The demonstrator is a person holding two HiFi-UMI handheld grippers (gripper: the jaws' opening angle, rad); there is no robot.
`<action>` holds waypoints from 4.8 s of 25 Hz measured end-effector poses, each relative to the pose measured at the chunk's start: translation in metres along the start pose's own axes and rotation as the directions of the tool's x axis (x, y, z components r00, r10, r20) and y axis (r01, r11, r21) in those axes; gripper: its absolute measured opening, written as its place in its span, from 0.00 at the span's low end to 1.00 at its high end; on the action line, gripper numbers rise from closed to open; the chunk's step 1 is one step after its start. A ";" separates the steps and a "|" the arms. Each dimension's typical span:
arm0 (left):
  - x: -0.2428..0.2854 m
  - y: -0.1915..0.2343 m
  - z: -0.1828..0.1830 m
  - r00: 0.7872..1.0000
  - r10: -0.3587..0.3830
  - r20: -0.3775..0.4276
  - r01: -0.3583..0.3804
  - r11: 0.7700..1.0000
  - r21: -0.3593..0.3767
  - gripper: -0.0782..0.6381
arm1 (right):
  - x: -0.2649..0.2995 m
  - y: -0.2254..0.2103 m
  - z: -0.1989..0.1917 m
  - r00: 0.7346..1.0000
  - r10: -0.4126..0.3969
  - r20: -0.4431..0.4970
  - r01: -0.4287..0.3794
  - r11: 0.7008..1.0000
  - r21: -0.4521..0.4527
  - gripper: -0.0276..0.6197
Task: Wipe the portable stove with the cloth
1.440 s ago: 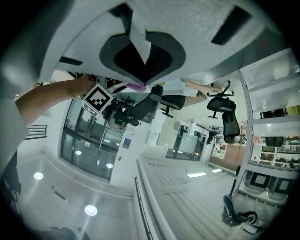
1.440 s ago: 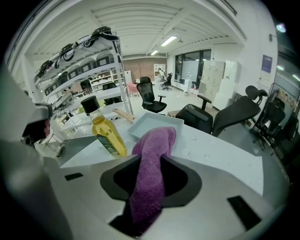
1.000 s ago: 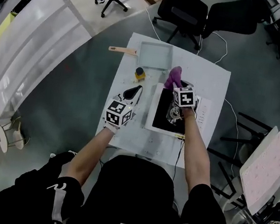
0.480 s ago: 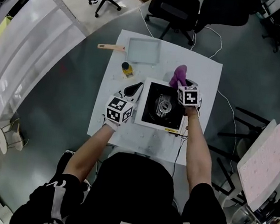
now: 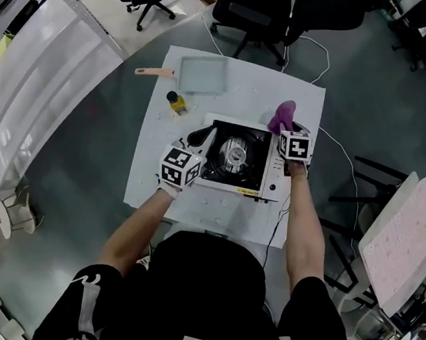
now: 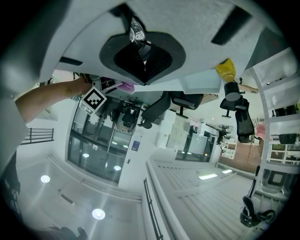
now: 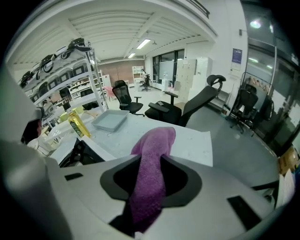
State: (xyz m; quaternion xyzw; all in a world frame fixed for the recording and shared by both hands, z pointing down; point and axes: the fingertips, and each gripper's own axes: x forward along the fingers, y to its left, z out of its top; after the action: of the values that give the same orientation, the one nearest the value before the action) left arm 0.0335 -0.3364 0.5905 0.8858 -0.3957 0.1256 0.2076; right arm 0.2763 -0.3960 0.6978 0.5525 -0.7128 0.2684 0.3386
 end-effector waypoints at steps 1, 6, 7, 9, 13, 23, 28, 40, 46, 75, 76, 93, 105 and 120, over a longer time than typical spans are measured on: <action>0.002 -0.004 0.001 1.000 0.000 0.002 0.000 1.000 0.001 0.11 | -0.003 -0.007 -0.003 1.000 -0.008 -0.001 0.008 1.000 0.008 0.22; 0.007 -0.022 0.001 1.000 0.003 0.009 -0.003 1.000 0.006 0.11 | -0.014 -0.025 -0.019 1.000 -0.007 -0.010 0.007 1.000 0.024 0.22; 0.007 -0.026 0.002 1.000 0.005 0.009 -0.005 1.000 0.007 0.11 | -0.014 -0.024 -0.022 1.000 0.006 -0.011 -0.006 1.000 0.022 0.22; 0.006 -0.032 0.001 1.000 0.008 0.011 -0.009 1.000 0.008 0.11 | -0.016 -0.021 -0.027 1.000 0.026 -0.011 -0.026 1.000 0.012 0.22; 0.003 -0.043 -0.001 1.000 0.018 0.021 -0.018 1.000 0.008 0.11 | -0.024 -0.012 -0.040 0.999 0.039 -0.021 -0.039 0.999 -0.017 0.22; -0.018 -0.076 -0.015 0.999 0.022 0.036 -0.022 1.000 0.011 0.11 | -0.050 0.015 -0.090 0.996 0.079 -0.033 -0.080 0.996 -0.030 0.22; -0.034 -0.088 -0.026 0.999 0.022 0.038 -0.022 1.000 0.009 0.11 | -0.063 0.028 -0.111 0.995 0.091 -0.030 -0.092 0.995 -0.028 0.22; -0.058 -0.107 -0.033 0.999 0.022 0.048 -0.023 1.000 0.016 0.11 | -0.093 0.052 -0.152 0.994 0.107 -0.037 -0.108 0.994 -0.025 0.22; -0.066 -0.114 -0.036 0.998 0.020 0.054 -0.021 1.000 0.021 0.11 | -0.107 0.062 -0.170 0.994 0.107 -0.032 -0.108 0.994 -0.028 0.22; -0.085 -0.151 -0.024 0.992 0.062 0.114 -0.067 0.997 0.042 0.11 | -0.175 0.044 -0.125 0.980 0.106 0.167 -0.097 0.993 -0.063 0.22; -0.084 -0.154 -0.023 0.992 0.055 0.115 -0.061 0.997 0.048 0.11 | -0.180 0.043 -0.122 0.979 0.100 0.178 -0.091 0.994 -0.062 0.22; -0.107 -0.148 -0.032 0.980 -0.194 0.040 0.187 0.972 0.145 0.11 | -0.246 0.078 -0.133 0.955 -0.120 0.272 0.091 0.989 0.114 0.22; -0.146 -0.153 -0.072 0.947 -0.320 -0.043 0.322 0.932 0.167 0.11 | -0.264 0.133 -0.210 0.954 -0.216 0.206 0.163 0.956 0.244 0.22; -0.147 -0.148 -0.128 0.918 -0.369 -0.146 0.389 0.909 0.151 0.11 | -0.199 0.166 -0.300 0.983 -0.181 0.039 0.159 0.933 0.322 0.22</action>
State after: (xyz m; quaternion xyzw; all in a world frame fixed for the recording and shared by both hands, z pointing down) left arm 0.0415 -0.0922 0.6067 0.9520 -0.1907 0.1678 0.1709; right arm 0.2031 -0.0073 0.7297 0.6683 -0.6209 0.3301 0.2427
